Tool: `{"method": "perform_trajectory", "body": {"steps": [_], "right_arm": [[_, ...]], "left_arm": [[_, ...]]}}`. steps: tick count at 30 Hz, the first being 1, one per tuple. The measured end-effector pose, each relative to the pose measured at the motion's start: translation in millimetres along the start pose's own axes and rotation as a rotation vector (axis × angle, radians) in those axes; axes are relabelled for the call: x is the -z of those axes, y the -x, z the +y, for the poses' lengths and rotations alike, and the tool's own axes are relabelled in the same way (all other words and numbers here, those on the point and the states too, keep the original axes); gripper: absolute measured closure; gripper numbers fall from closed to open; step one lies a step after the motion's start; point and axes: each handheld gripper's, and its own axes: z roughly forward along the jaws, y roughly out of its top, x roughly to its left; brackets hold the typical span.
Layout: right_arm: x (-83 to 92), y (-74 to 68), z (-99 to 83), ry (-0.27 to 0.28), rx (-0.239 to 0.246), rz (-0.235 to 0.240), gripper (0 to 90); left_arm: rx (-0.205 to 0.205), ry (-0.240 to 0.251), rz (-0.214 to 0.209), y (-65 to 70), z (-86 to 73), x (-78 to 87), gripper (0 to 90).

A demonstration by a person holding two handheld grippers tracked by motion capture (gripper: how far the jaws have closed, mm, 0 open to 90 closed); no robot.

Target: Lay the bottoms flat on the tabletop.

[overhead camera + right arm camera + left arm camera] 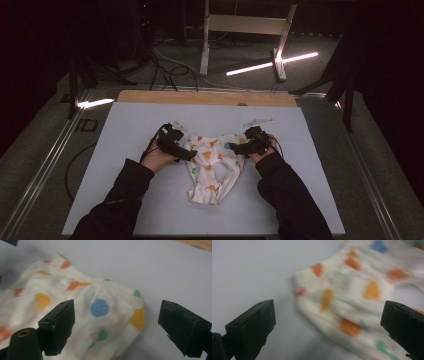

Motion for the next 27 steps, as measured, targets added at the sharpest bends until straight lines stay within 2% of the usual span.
{"method": "perform_trajectory", "body": {"steps": [4,5,6,7,9,11,13,16,17,18,20,22,24,27], "right_arm": [[15.5,-19.7,-8.0,0.005,0.054,0.037,14.4],[15.5,-19.7,-8.0,0.005,0.054,0.037,14.4],[17.8,-23.3,-10.0,0.003,0.062,0.046,14.5],[26.6,-36.2,-17.6,-0.006,0.084,0.080,14.5],[33.3,-44.9,-24.4,-0.008,0.094,0.109,14.5],[39.7,-53.0,-32.2,-0.004,0.100,0.157,14.5],[43.1,-61.1,-39.6,-0.016,0.101,0.186,15.6],[49.9,-75.3,-53.6,-0.008,0.100,0.242,23.6],[49.9,-75.3,-53.6,-0.008,0.100,0.242,23.6],[50.9,-79.6,-57.4,-0.008,0.097,0.265,24.8],[53.6,-91.0,-65.3,-0.019,0.115,0.284,32.5],[52.6,-98.0,-69.5,-0.026,0.133,0.293,34.8],[51.4,-101.6,-72.7,-0.032,0.155,0.300,39.4],[46.5,-105.0,-76.7,-0.043,0.172,0.315,40.2]], "left_arm": [[-0.050,0.023,-0.084,24.0,-12.4,16.5,0.7],[-0.050,0.023,-0.084,24.0,-12.4,16.5,0.7],[-0.083,0.036,-0.133,40.4,-22.4,27.2,0.7],[-0.097,0.042,-0.148,46.6,-26.5,32.0,1.1],[-0.121,0.056,-0.183,59.3,-34.5,40.5,2.1],[-0.152,0.066,-0.202,70.8,-42.7,47.5,3.1],[-0.178,0.073,-0.227,81.0,-50.4,52.5,4.4],[-0.219,0.082,-0.251,97.5,-60.1,54.1,9.9],[-0.219,0.082,-0.251,97.5,-60.1,54.1,12.9],[-0.251,0.081,-0.248,106.9,-63.9,51.4,12.9],[-0.279,0.063,-0.246,113.3,-65.8,46.1,16.6],[-0.317,0.038,-0.218,118.1,-68.0,37.2,18.4],[-0.336,0.019,-0.190,120.3,-69.6,29.5,21.5],[-0.373,-0.009,-0.153,121.6,-70.3,22.2,28.1]]}}
